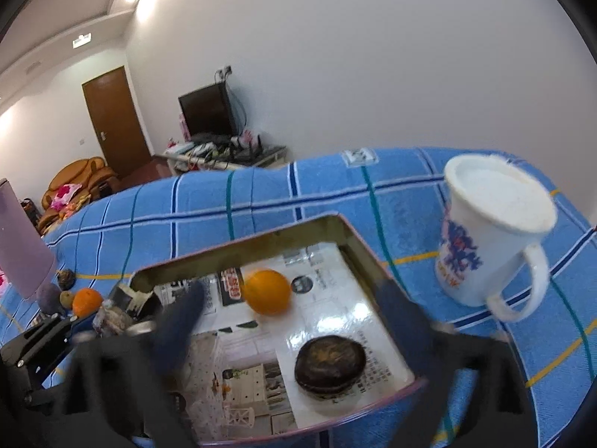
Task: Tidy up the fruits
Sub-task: 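Open the left tool to drop the root chunk while the right tool drops the orange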
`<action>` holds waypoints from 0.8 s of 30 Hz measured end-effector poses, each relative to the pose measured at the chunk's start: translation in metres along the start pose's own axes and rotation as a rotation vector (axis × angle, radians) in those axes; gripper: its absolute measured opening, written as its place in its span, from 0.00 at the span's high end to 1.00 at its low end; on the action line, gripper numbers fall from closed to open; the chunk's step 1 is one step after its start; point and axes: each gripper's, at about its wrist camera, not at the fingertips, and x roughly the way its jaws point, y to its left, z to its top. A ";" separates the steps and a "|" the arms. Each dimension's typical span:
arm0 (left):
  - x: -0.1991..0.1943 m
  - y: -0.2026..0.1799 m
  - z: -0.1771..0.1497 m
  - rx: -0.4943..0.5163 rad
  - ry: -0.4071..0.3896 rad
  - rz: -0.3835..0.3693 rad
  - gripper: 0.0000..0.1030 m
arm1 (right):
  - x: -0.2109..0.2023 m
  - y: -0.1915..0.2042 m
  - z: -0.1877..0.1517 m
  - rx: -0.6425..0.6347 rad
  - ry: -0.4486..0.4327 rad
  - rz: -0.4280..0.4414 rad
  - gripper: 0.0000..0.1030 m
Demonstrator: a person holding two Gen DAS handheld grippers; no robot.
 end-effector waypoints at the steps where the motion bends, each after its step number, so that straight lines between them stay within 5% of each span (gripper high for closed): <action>1: -0.003 0.001 0.000 -0.001 -0.010 -0.003 0.59 | -0.004 0.000 0.000 -0.005 -0.020 -0.012 0.00; 5: -0.018 0.001 -0.003 0.018 -0.087 0.051 0.29 | -0.013 0.001 -0.001 -0.021 -0.081 -0.077 0.00; 11: -0.034 0.009 -0.004 0.026 -0.177 0.139 0.28 | -0.035 -0.003 -0.005 0.014 -0.211 -0.110 0.00; 17: -0.043 0.027 -0.004 -0.014 -0.225 0.191 0.28 | -0.083 0.012 -0.023 -0.021 -0.558 -0.177 0.00; 24: -0.051 0.033 -0.009 -0.021 -0.271 0.221 0.28 | -0.091 0.031 -0.028 -0.106 -0.583 -0.186 0.00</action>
